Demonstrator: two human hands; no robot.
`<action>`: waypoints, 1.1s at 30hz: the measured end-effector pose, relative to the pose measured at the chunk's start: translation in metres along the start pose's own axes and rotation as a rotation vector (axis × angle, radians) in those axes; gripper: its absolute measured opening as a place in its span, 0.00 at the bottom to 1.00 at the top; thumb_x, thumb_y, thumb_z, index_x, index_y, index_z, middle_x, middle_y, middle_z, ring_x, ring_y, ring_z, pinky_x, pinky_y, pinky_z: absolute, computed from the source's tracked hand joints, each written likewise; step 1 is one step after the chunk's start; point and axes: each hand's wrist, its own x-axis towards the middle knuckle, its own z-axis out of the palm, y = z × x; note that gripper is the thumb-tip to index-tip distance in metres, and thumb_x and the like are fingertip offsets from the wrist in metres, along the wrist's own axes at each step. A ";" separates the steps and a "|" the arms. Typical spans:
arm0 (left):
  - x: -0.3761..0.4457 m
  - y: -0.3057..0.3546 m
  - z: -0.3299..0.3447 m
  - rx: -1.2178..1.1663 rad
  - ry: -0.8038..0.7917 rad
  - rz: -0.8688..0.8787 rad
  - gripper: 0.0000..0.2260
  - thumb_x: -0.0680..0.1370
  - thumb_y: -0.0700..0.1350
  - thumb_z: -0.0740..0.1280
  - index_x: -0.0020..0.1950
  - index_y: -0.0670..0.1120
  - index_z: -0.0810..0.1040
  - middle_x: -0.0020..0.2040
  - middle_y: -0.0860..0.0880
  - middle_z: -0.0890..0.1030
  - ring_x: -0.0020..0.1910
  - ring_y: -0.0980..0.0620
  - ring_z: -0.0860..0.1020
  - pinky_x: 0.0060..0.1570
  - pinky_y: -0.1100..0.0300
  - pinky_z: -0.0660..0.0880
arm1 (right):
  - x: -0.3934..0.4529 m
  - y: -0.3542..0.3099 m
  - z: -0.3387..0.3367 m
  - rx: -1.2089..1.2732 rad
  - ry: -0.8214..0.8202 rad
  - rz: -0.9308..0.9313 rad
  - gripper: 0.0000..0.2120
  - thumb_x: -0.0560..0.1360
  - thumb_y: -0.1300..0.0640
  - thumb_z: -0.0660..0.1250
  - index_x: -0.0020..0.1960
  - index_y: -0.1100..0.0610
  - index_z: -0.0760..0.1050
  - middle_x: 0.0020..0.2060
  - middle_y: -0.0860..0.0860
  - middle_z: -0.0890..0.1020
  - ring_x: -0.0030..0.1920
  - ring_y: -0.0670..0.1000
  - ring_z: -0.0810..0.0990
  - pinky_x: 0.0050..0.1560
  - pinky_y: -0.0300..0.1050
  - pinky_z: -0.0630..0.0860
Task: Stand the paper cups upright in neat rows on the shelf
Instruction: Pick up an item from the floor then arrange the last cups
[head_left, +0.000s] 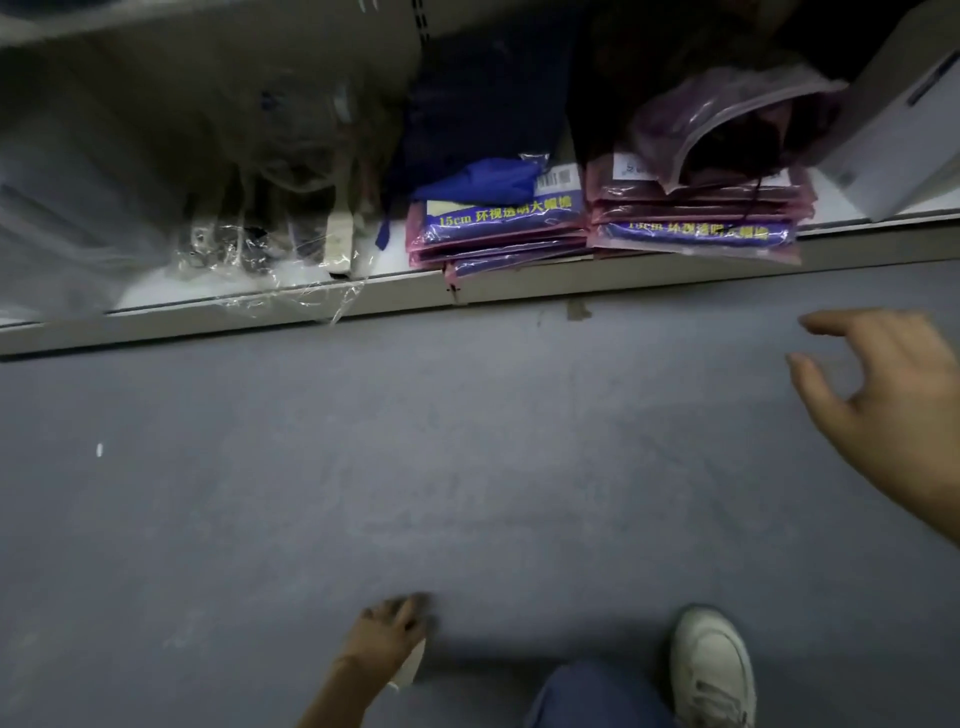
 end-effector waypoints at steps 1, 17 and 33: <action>0.008 0.005 0.005 -0.037 -0.010 0.005 0.13 0.70 0.56 0.55 0.48 0.57 0.77 0.54 0.50 0.78 0.35 0.49 0.84 0.23 0.55 0.76 | -0.001 0.002 0.004 0.000 0.025 0.001 0.14 0.75 0.55 0.63 0.55 0.64 0.77 0.47 0.59 0.80 0.49 0.60 0.75 0.52 0.55 0.71; -0.112 0.173 -0.443 -1.110 0.715 -0.006 0.35 0.70 0.45 0.78 0.71 0.58 0.63 0.52 0.56 0.80 0.43 0.56 0.82 0.44 0.60 0.79 | 0.079 -0.047 -0.155 0.108 0.033 0.115 0.15 0.75 0.51 0.62 0.54 0.59 0.78 0.45 0.52 0.80 0.46 0.57 0.78 0.49 0.51 0.74; -0.349 0.241 -0.837 -1.105 0.888 0.218 0.12 0.70 0.46 0.78 0.48 0.43 0.79 0.54 0.49 0.82 0.53 0.51 0.81 0.54 0.58 0.78 | 0.291 -0.104 -0.460 0.145 0.224 -0.102 0.11 0.74 0.56 0.66 0.53 0.59 0.78 0.45 0.51 0.81 0.46 0.54 0.78 0.49 0.47 0.75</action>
